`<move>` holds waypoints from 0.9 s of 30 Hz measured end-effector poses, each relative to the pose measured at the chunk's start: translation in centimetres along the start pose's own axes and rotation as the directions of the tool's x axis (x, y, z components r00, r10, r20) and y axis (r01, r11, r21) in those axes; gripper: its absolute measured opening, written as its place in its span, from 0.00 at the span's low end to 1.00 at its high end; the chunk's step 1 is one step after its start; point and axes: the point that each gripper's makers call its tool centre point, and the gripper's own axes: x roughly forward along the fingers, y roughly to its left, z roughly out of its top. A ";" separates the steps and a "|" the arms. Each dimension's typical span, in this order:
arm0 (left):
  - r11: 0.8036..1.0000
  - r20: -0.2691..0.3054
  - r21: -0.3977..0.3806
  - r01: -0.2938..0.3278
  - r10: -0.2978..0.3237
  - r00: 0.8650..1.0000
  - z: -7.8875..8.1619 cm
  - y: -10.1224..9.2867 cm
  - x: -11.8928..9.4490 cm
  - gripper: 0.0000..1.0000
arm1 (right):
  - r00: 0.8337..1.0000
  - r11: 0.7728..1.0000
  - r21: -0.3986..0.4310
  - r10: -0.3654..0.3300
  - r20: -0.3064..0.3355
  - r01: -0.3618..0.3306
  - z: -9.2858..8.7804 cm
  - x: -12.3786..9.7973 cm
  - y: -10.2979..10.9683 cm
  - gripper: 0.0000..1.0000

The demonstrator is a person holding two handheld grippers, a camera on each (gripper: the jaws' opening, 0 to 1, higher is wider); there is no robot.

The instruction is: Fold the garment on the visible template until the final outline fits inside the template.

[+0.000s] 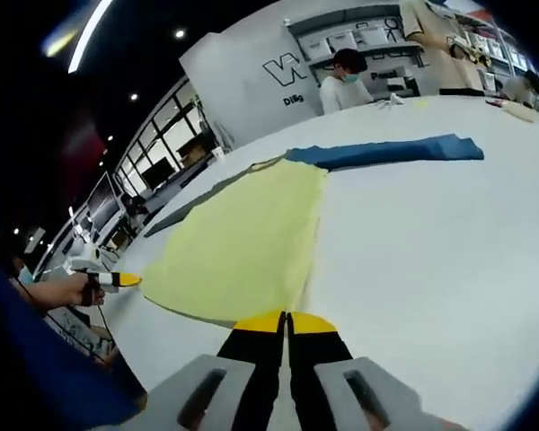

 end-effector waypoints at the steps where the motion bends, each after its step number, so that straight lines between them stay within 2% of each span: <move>1: 1.000 0.003 0.005 -0.007 0.007 1.000 0.0 0.1 -0.1 0.03 | 1.000 1.000 0.005 0.000 0.002 0.000 0.0 -0.1 0.0 0.00; 3: 0.999 0.009 0.029 -0.021 0.021 1.000 -0.2 0.1 -0.3 0.02 | 1.000 1.000 0.021 0.002 0.011 -0.002 0.1 -0.1 -0.1 0.00; 7: 0.998 -0.003 0.058 -0.009 0.009 1.000 -0.7 -0.1 -0.7 0.02 | 0.999 0.999 0.052 0.003 0.032 -0.005 -0.1 -0.6 0.3 0.00; 12: 0.998 -0.009 0.067 -0.003 0.003 1.000 -1.6 -0.4 -1.9 0.02 | 1.000 0.998 0.057 0.008 0.023 -0.010 -0.9 -1.4 0.6 0.00; 20: 0.997 -0.030 0.075 0.002 0.000 1.000 -3.8 -0.6 -4.2 0.02 | 1.000 0.996 0.083 0.015 -0.002 -0.014 -3.7 -3.8 1.5 0.00; 27: 0.997 -0.041 0.082 0.010 -0.007 0.999 -4.8 -1.2 -5.7 0.02 | 1.000 0.994 0.105 0.016 -0.008 -0.015 -5.2 -5.1 1.9 0.00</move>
